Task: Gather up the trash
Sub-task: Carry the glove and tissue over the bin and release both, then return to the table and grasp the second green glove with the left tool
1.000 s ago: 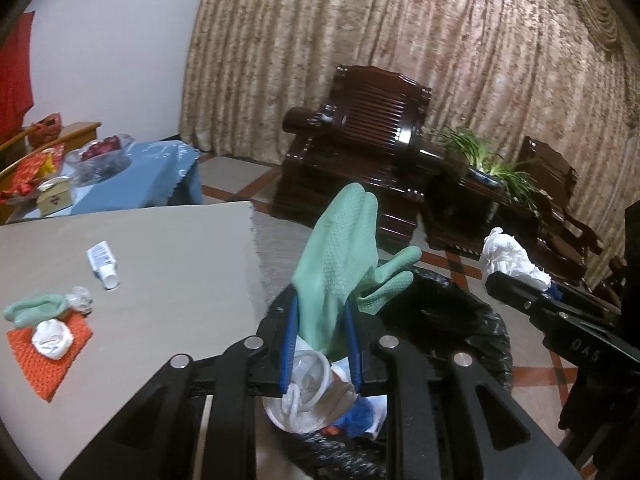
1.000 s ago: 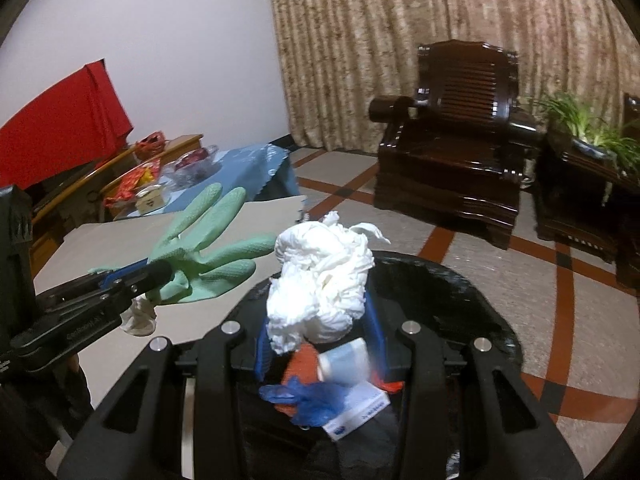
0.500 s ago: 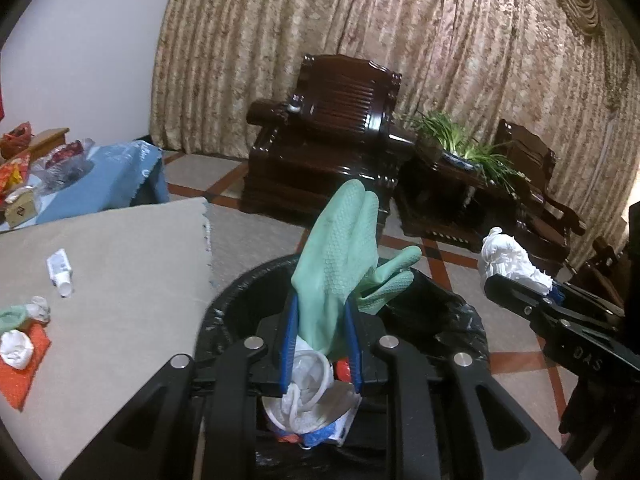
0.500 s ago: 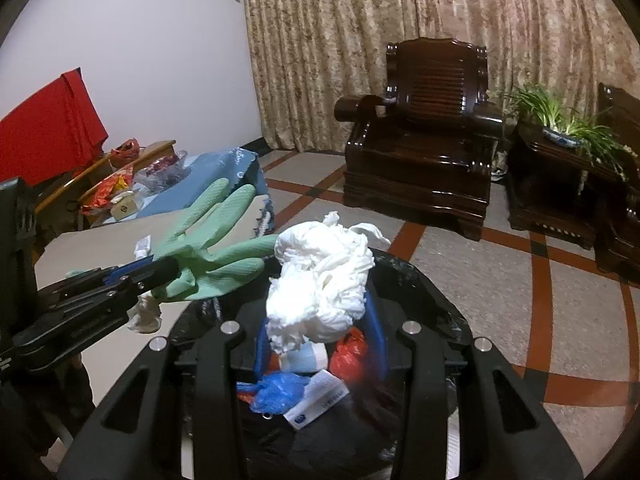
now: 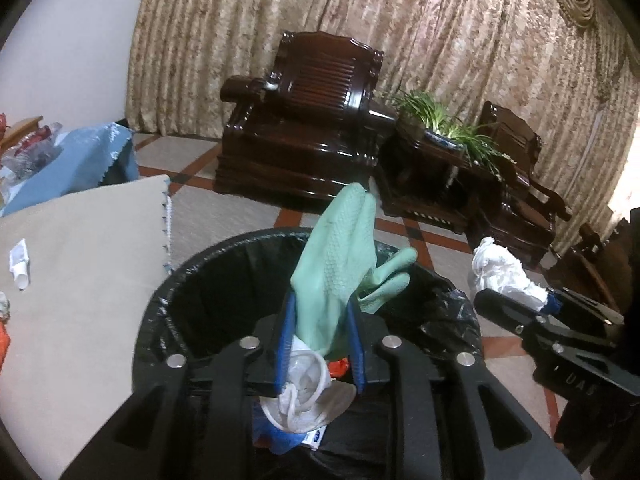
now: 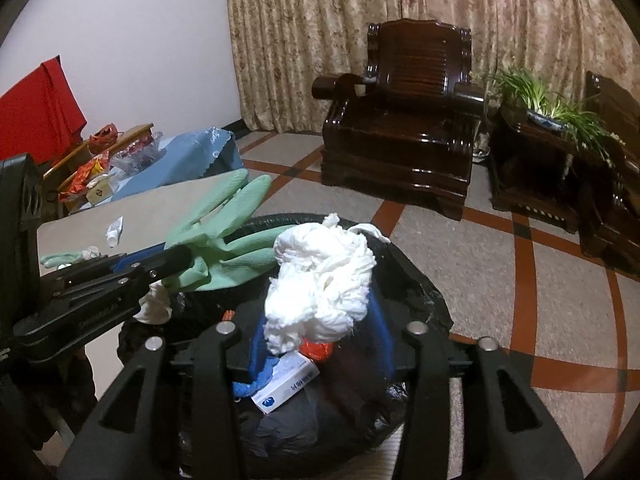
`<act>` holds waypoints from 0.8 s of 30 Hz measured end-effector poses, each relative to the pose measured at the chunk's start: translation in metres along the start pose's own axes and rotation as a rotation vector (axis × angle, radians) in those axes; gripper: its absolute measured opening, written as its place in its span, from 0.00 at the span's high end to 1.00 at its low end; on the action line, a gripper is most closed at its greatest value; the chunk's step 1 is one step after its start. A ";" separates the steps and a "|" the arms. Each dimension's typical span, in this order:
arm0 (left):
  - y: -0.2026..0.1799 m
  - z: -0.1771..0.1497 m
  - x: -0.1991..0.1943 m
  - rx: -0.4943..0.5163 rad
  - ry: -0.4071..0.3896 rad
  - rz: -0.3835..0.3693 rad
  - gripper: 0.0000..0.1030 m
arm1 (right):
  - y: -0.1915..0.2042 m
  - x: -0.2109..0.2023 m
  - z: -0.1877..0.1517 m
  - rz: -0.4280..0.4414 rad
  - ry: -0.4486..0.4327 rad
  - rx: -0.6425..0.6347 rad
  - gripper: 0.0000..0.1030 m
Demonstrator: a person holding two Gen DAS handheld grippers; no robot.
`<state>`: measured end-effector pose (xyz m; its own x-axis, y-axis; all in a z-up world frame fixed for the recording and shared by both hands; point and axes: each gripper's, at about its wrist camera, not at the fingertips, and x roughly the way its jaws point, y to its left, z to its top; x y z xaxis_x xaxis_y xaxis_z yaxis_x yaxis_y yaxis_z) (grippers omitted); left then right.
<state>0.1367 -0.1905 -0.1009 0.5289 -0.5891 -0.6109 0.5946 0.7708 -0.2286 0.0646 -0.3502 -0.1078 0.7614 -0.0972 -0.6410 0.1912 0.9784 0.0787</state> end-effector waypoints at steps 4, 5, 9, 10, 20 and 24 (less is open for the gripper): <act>0.007 -0.002 -0.004 -0.020 -0.009 -0.008 0.46 | -0.002 0.002 -0.001 -0.015 0.002 0.005 0.36; 0.009 -0.002 -0.007 -0.028 -0.014 -0.010 0.45 | -0.002 0.001 -0.001 -0.018 0.001 0.005 0.30; 0.020 -0.002 -0.022 -0.035 -0.046 0.021 0.31 | 0.000 -0.004 0.001 -0.020 -0.022 0.010 0.09; 0.024 -0.002 -0.026 -0.041 -0.051 0.030 0.24 | 0.000 -0.004 0.002 -0.011 -0.019 0.015 0.08; 0.071 -0.009 -0.082 -0.104 -0.128 0.191 0.06 | 0.031 -0.006 0.015 0.055 -0.042 0.006 0.06; 0.093 -0.017 -0.103 -0.131 -0.150 0.250 0.06 | 0.061 0.001 0.025 0.105 -0.043 -0.029 0.06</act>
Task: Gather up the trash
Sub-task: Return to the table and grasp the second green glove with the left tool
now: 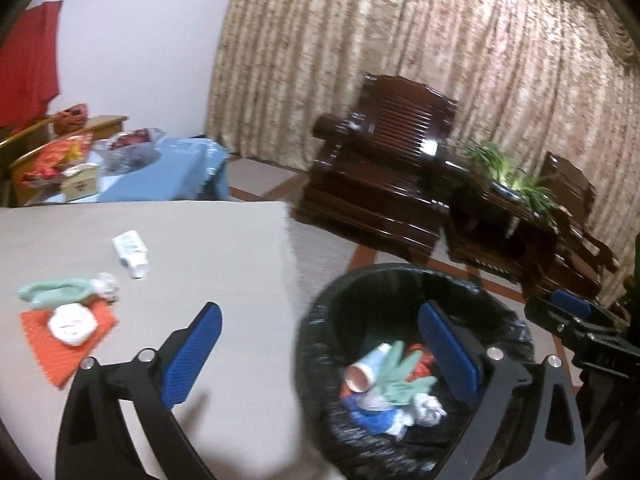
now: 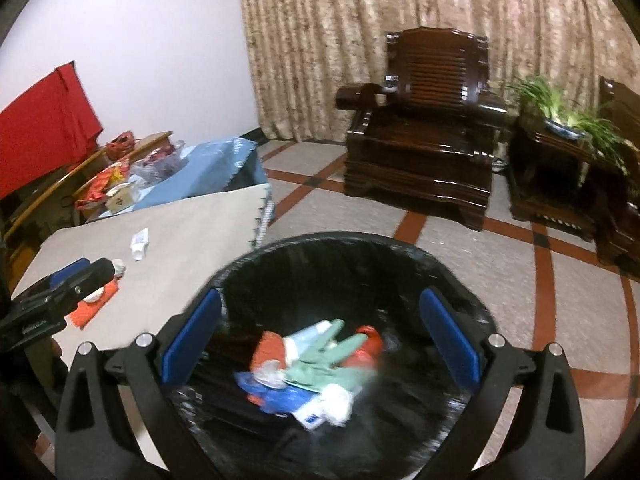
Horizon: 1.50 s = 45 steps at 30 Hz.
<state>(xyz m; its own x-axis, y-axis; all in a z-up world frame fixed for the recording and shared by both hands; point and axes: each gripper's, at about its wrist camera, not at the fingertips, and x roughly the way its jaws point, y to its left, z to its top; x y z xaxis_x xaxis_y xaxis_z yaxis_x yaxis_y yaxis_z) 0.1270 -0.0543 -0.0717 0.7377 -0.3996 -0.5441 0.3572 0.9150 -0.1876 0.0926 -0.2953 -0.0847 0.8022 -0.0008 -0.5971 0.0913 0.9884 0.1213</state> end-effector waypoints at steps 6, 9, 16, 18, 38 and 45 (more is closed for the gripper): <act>0.043 -0.004 -0.017 -0.017 -0.023 0.113 0.06 | 0.050 0.017 0.014 0.084 -0.008 -0.077 0.06; 0.063 -0.007 -0.024 -0.029 -0.030 0.155 0.06 | 0.074 0.027 0.019 0.120 -0.007 -0.109 0.06; 0.117 -0.009 -0.038 -0.074 -0.053 0.274 0.06 | 0.125 0.055 0.032 0.181 0.003 -0.163 0.06; 0.133 -0.009 -0.039 -0.087 -0.056 0.303 0.06 | 0.139 0.064 0.036 0.194 0.005 -0.176 0.06; 0.251 -0.016 0.020 -0.222 0.034 0.375 0.07 | 0.233 0.175 0.043 0.246 0.089 -0.275 0.06; 0.257 -0.011 0.044 -0.230 0.072 0.316 0.25 | 0.245 0.196 0.046 0.252 0.102 -0.283 0.06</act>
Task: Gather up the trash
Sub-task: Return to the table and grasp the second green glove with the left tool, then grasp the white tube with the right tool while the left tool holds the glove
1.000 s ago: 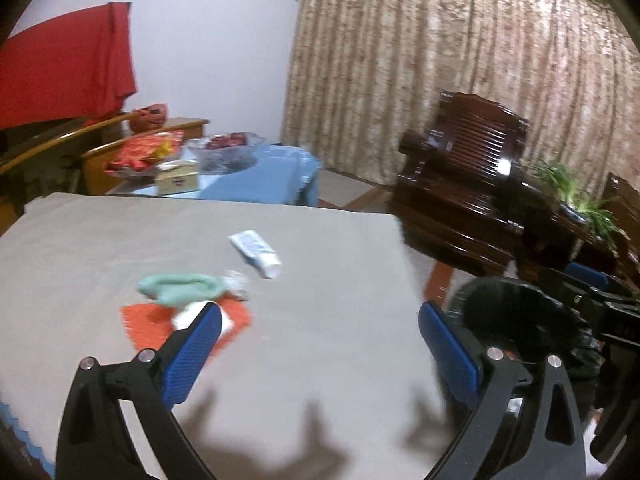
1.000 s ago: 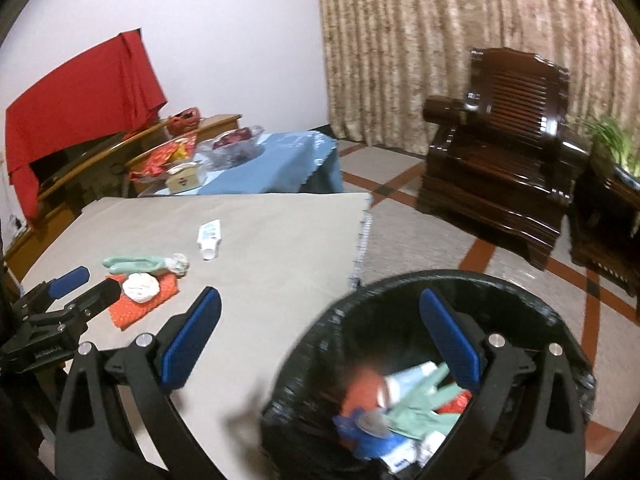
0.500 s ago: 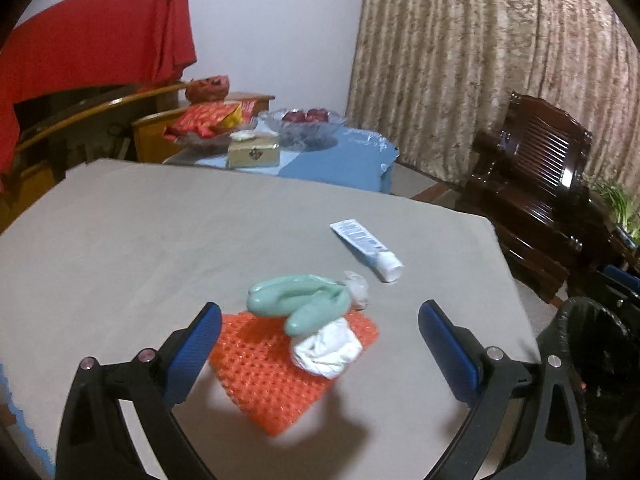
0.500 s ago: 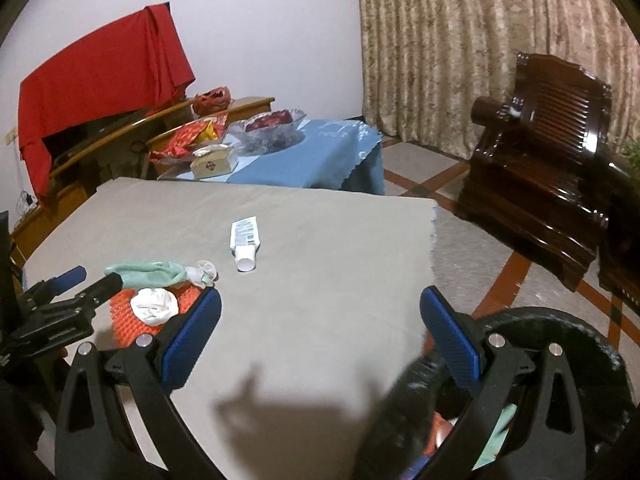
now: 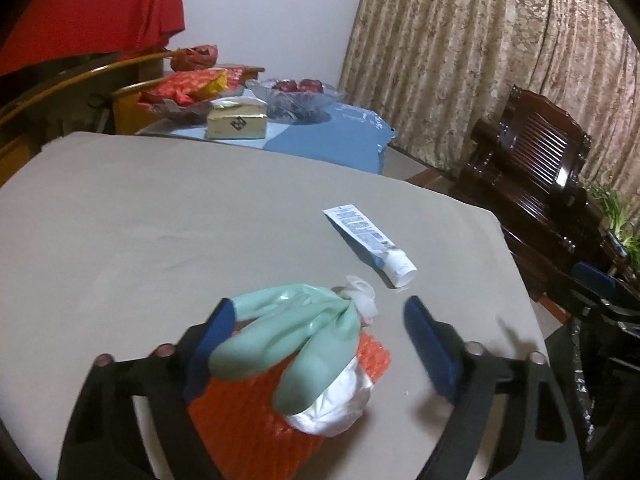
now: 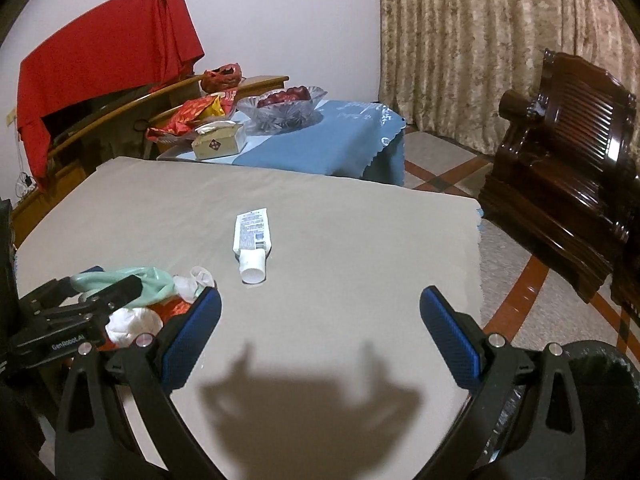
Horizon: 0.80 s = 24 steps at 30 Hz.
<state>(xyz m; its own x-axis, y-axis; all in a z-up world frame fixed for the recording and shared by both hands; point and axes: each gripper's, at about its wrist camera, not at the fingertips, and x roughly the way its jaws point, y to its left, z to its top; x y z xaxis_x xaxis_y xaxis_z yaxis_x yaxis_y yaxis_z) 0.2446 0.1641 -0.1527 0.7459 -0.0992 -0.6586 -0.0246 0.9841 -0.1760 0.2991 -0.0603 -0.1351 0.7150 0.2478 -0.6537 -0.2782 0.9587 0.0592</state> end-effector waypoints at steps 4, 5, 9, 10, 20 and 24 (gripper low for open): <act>-0.003 0.004 0.007 0.005 0.018 -0.039 0.56 | 0.002 0.008 0.000 0.006 0.010 -0.001 0.06; -0.004 0.004 0.007 0.011 0.016 -0.039 0.64 | 0.001 0.008 0.000 0.008 0.011 -0.001 0.06; -0.010 0.005 0.005 0.024 0.003 -0.055 0.77 | 0.002 0.009 -0.003 0.014 0.017 -0.001 0.06; -0.010 0.006 0.004 0.023 0.001 -0.063 0.79 | 0.003 0.010 -0.003 0.013 0.018 -0.001 0.06; -0.014 0.021 -0.028 -0.019 -0.104 -0.117 0.84 | 0.002 0.007 -0.001 0.018 0.007 0.000 0.06; -0.013 0.032 -0.029 -0.028 -0.134 -0.109 0.84 | 0.004 0.012 0.004 0.021 -0.002 -0.005 0.06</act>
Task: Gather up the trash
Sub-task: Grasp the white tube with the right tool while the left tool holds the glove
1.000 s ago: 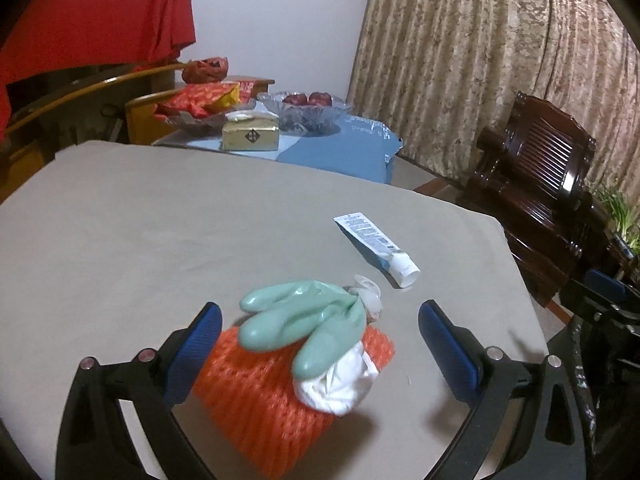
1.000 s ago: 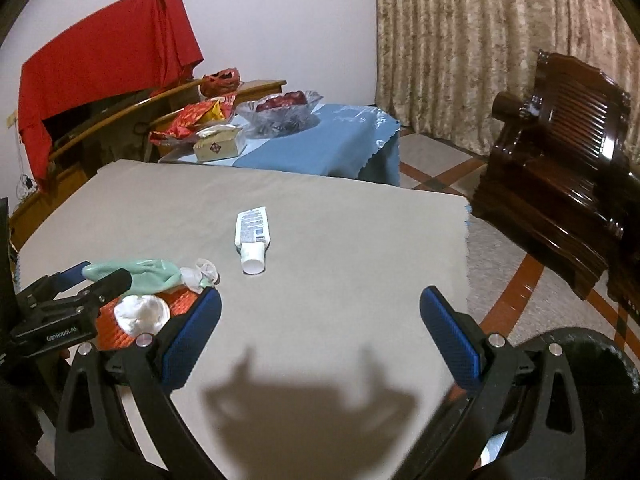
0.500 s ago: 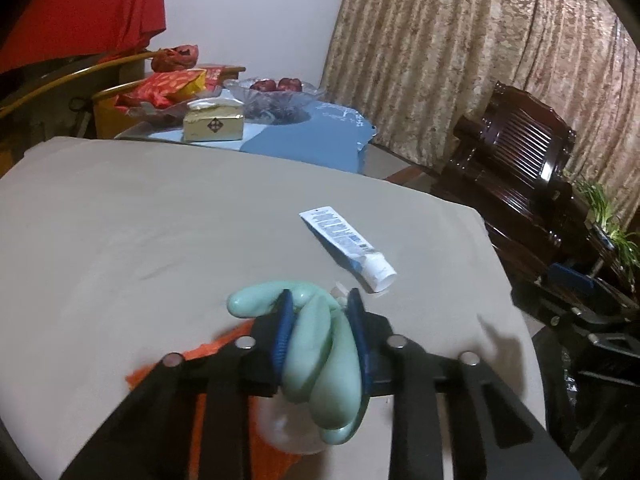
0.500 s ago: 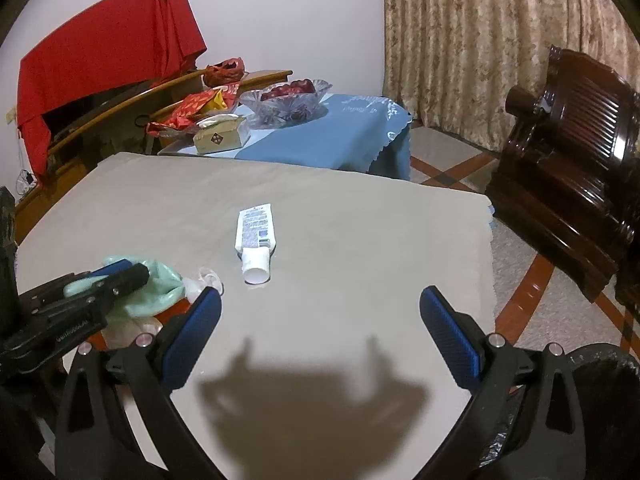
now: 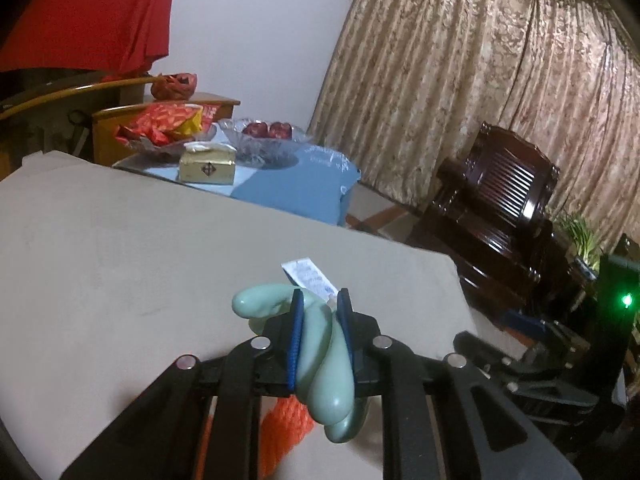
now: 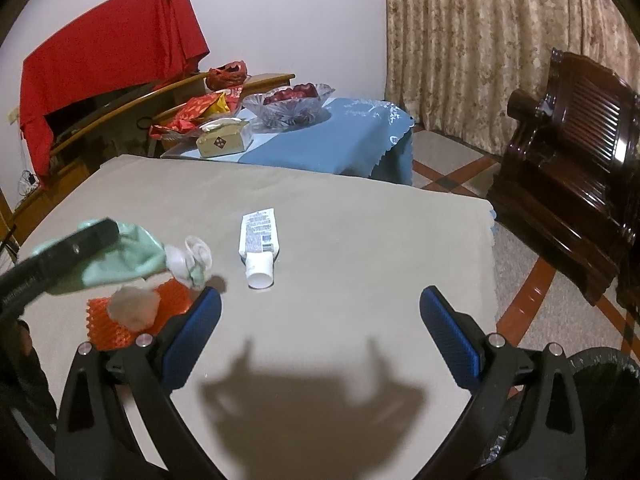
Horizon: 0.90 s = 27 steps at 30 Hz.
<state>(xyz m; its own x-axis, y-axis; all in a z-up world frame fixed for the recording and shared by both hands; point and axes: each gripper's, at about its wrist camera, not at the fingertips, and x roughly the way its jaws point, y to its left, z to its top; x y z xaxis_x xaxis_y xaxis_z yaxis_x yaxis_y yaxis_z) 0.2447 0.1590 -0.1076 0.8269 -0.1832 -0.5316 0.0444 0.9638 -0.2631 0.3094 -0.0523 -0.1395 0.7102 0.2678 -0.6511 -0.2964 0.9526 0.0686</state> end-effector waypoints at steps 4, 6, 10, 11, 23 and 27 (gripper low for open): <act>0.008 0.008 0.013 -0.016 -0.008 0.029 0.84 | 0.003 0.012 0.008 0.008 -0.007 0.002 0.06; 0.014 0.008 0.023 -0.020 0.002 0.045 0.84 | 0.005 0.021 0.012 0.011 -0.005 0.000 0.06; 0.023 0.006 0.037 -0.038 0.018 0.063 0.84 | 0.015 0.045 0.016 0.018 0.013 -0.007 0.06; 0.026 0.007 0.040 -0.049 0.021 0.063 0.84 | 0.018 0.053 0.017 0.021 0.021 -0.008 0.06; 0.046 0.013 0.048 -0.083 0.017 0.065 0.84 | 0.044 0.134 0.012 0.066 0.192 -0.027 0.39; 0.050 0.012 0.051 -0.090 0.023 0.066 0.84 | 0.048 0.142 0.010 0.090 0.214 -0.025 0.59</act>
<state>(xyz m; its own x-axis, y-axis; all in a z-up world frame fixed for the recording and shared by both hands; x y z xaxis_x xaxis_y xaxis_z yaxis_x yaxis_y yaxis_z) 0.2957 0.2003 -0.1385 0.8131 -0.1251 -0.5685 -0.0614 0.9527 -0.2975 0.4027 0.0325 -0.2211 0.5297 0.3122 -0.7887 -0.3701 0.9217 0.1162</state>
